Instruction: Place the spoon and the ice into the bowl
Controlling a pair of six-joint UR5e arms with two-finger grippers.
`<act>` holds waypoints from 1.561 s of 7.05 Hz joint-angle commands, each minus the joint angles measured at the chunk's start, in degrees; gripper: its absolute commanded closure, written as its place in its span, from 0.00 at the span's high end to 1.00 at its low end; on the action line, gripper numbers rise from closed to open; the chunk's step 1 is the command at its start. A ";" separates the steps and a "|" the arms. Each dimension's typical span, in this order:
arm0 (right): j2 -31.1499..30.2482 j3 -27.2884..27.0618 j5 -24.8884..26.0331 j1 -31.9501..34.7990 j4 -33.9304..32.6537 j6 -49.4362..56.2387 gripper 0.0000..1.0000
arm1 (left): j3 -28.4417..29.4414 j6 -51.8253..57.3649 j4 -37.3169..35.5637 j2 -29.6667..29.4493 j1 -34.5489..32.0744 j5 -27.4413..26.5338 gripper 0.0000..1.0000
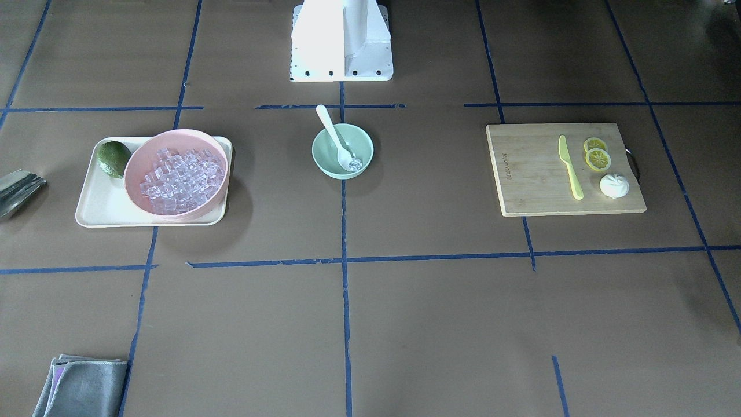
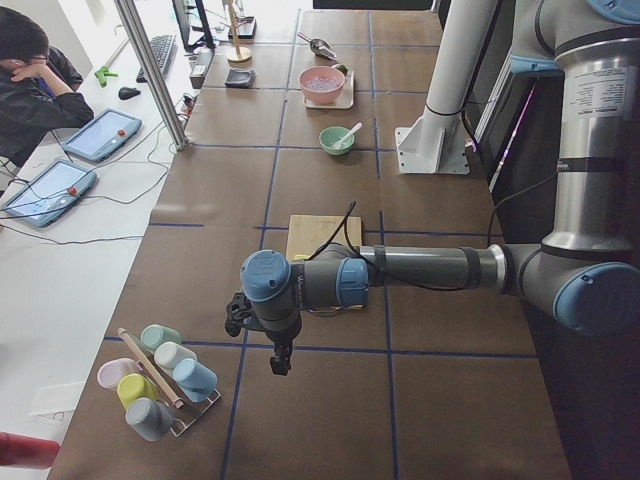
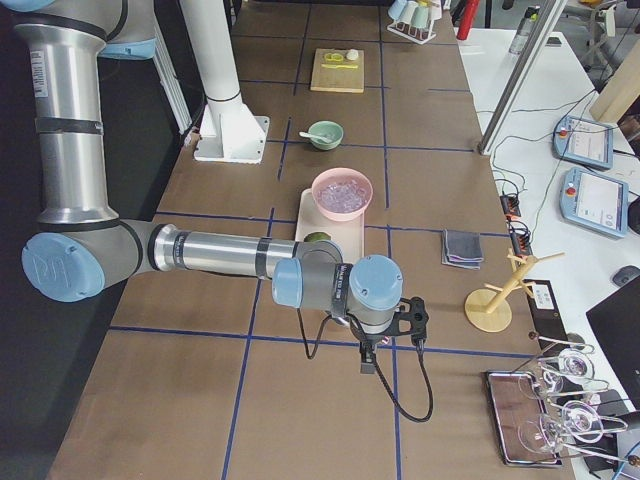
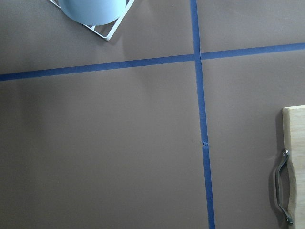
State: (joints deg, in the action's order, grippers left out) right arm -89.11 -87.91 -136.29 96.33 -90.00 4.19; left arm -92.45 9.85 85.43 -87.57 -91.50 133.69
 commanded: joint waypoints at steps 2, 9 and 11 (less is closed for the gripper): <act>0.08 -0.50 -0.29 0.00 0.00 0.03 1.00 | -0.01 0.00 0.00 -0.06 0.01 0.08 1.00; 0.07 -1.21 -0.21 0.00 -0.09 0.03 1.00 | -0.01 -0.18 0.00 -0.06 0.01 0.17 1.00; 0.16 -1.21 -0.29 0.00 -0.09 -0.06 1.00 | -0.01 -0.27 0.00 0.03 0.01 0.25 1.00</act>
